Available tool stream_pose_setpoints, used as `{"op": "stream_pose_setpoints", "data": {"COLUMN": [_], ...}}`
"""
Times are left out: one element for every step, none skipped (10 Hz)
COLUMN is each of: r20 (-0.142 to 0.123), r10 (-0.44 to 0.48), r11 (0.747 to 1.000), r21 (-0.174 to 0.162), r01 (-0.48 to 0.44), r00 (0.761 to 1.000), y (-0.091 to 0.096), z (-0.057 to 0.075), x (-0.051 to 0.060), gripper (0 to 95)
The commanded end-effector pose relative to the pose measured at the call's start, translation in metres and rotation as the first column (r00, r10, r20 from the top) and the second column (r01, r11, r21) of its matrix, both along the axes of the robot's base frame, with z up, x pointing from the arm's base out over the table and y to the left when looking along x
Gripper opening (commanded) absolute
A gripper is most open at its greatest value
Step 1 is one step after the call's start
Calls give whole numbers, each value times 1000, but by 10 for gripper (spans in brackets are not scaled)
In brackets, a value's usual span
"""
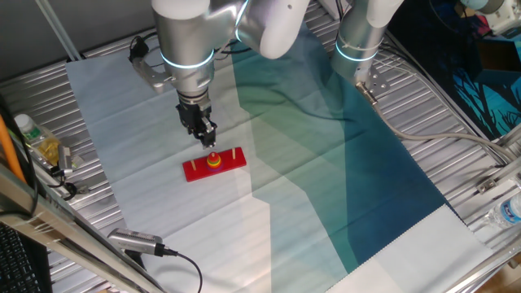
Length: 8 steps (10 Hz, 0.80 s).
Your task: Take out one Hanoi block and throw it aside
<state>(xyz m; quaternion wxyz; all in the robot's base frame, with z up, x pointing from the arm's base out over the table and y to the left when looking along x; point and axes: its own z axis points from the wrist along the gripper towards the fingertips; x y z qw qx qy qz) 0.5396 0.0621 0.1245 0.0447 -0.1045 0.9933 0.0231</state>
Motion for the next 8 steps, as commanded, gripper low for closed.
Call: {"op": "stream_pose_setpoints", "data": {"r20": [-14, -14, -14, -15, -19, -22, -22, -20], "r10": [-107, -114, -110, -114, -128, -137, -138, -132], "r11": [994, 993, 994, 993, 991, 989, 989, 990], "r21": [22, 28, 27, 29, 36, 45, 43, 41], "r01": [107, 114, 110, 114, 128, 138, 139, 132], "r00": [994, 993, 994, 993, 992, 990, 990, 991], "y": [3, 3, 3, 4, 4, 4, 4, 4], "z": [-6, -9, -12, -14, -16, -18, -19, -19], "x": [2, 2, 2, 1, 1, 1, 1, 1], "gripper": [570, 570, 570, 570, 570, 570, 570, 570]}}
